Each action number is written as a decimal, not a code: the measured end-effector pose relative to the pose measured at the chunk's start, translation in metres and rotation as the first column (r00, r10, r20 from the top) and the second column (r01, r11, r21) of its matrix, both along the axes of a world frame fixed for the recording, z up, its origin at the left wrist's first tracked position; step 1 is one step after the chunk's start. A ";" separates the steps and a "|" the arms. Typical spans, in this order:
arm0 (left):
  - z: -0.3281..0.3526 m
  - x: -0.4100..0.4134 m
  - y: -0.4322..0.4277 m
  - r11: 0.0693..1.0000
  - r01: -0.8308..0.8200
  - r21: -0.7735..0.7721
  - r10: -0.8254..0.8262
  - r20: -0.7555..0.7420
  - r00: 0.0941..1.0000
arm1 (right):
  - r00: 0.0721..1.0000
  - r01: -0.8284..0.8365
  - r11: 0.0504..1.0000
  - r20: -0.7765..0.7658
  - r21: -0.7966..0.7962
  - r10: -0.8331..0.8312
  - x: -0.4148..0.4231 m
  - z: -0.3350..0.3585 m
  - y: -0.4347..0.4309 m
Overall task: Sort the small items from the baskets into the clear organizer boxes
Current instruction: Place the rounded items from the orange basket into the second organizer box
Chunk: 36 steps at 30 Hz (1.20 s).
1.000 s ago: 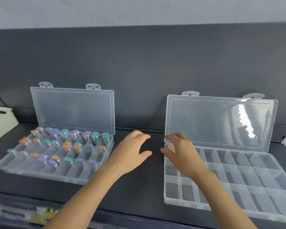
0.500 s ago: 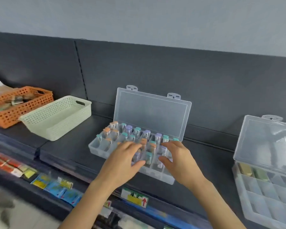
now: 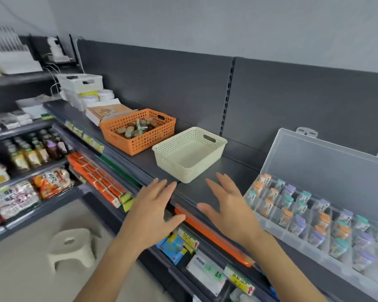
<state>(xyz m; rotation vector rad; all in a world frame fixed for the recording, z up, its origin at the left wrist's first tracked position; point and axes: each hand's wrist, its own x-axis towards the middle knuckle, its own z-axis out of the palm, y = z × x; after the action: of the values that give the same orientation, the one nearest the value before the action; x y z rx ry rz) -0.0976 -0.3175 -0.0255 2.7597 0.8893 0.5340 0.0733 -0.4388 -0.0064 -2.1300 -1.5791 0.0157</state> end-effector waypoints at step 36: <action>0.008 -0.018 0.485 0.994 0.090 0.057 -0.084 -0.097 0.992 | 0.986 0.097 0.989 0.148 -0.112 -0.080 -0.022 -0.014 0.470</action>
<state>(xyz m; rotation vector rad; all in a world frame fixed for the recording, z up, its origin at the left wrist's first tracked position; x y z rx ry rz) -0.1158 0.1680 -0.0172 2.8844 0.7805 0.4257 0.0509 0.0316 -0.0208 -2.3382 -1.5968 -0.0764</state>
